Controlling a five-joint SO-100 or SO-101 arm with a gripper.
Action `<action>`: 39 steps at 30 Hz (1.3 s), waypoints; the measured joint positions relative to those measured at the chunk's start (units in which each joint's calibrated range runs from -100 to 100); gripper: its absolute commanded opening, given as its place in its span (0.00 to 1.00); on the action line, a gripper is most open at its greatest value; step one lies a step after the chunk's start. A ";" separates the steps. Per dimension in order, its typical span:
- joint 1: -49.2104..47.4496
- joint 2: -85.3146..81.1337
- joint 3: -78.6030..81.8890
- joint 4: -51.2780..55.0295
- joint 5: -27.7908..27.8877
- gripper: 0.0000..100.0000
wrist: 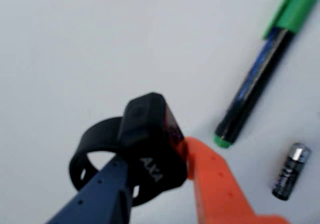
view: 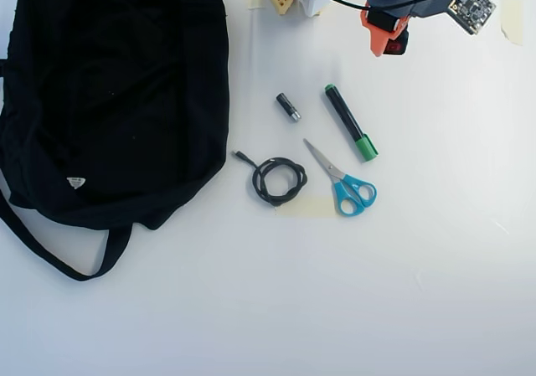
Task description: Put the bike light into the black bag
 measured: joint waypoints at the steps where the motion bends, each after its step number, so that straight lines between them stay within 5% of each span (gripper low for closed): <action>1: 0.81 0.00 -0.94 0.00 -0.34 0.02; 21: 37.18 0.33 -13.44 -2.23 -3.66 0.02; 30: 50.18 0.33 -13.44 -10.99 -17.09 0.02; 39: 64.58 2.91 -13.52 -16.83 -16.46 0.02</action>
